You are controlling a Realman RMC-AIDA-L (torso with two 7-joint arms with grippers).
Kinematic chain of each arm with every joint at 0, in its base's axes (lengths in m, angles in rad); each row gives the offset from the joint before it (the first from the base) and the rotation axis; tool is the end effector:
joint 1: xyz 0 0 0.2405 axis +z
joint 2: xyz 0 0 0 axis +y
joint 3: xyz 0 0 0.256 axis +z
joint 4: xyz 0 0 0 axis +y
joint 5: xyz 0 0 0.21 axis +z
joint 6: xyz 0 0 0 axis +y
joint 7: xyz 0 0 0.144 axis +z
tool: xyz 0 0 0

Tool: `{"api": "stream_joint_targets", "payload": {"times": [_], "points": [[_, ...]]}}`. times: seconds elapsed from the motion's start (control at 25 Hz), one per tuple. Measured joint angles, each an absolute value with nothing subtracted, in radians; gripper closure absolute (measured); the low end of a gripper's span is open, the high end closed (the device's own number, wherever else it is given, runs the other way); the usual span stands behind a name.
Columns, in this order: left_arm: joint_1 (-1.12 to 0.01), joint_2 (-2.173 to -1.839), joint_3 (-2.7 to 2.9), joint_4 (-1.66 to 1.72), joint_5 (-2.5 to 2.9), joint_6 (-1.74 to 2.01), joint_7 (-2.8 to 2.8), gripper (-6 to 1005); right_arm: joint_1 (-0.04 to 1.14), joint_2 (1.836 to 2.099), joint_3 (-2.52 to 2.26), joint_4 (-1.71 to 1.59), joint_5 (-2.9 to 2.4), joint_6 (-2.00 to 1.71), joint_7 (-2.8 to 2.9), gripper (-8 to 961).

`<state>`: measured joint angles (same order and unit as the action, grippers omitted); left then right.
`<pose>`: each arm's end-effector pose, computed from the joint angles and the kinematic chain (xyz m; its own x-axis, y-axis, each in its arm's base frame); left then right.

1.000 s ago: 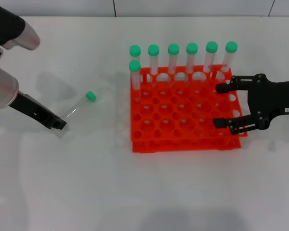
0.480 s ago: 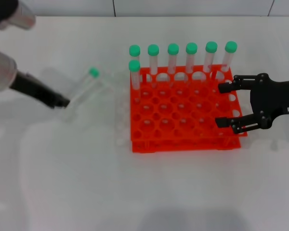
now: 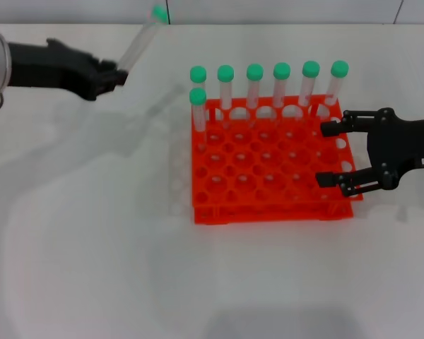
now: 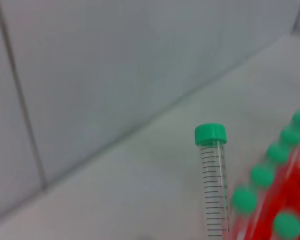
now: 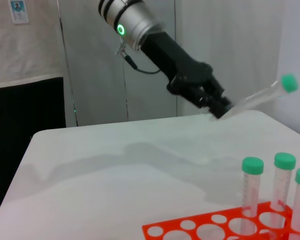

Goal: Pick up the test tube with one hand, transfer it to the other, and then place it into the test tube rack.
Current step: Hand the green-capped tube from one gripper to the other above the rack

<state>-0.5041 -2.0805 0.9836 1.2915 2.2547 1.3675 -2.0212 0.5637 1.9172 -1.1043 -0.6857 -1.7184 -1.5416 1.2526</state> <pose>-0.2094 0.3798 0.0615 0.8779 0.4197 0.2308 0.4785 -0.7483 -0.4595 0.2338 0.3495 0.0236 0.9224 -0.0540 -0.3823 -0.1234 -0.9795 -0.1593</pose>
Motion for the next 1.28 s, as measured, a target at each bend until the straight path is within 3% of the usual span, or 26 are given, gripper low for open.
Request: {"api": "stream_joint_targets", "payload": {"times": [0.24,0.36,0.44,0.6,0.76,0.96,1.28], "points": [[-0.471,-2.074,0.971,1.203,1.964,1.334,-1.803,817,0.563,1.922,-1.105,-0.686,-1.719,-1.542,1.251,84],[-0.488,-2.055,0.960,1.089,1.832,1.350,-1.709,817,0.563,1.928,-1.104,-0.686,-1.718,-1.541,1.247,84],[-0.516,-2.036,0.951,0.994,1.772,1.376,-1.650,817,0.564,1.932,-1.105,-0.686,-1.718,-1.541,1.242,84],[-0.637,-1.959,0.932,0.674,1.669,1.457,-1.515,817,0.570,1.935,-1.104,-0.688,-1.716,-1.540,1.240,84],[-0.731,-1.907,0.938,0.467,1.675,1.510,-1.437,816,0.572,1.940,-1.104,-0.700,-1.716,-1.540,1.239,85],[-0.772,-1.914,0.945,0.458,1.795,1.520,-1.440,816,0.564,1.942,-1.104,-0.722,-1.714,-1.540,1.244,85],[-0.798,-1.932,0.944,0.455,1.879,1.485,-1.466,816,0.562,1.921,-1.102,-0.713,-1.721,-1.536,1.246,85]]}}
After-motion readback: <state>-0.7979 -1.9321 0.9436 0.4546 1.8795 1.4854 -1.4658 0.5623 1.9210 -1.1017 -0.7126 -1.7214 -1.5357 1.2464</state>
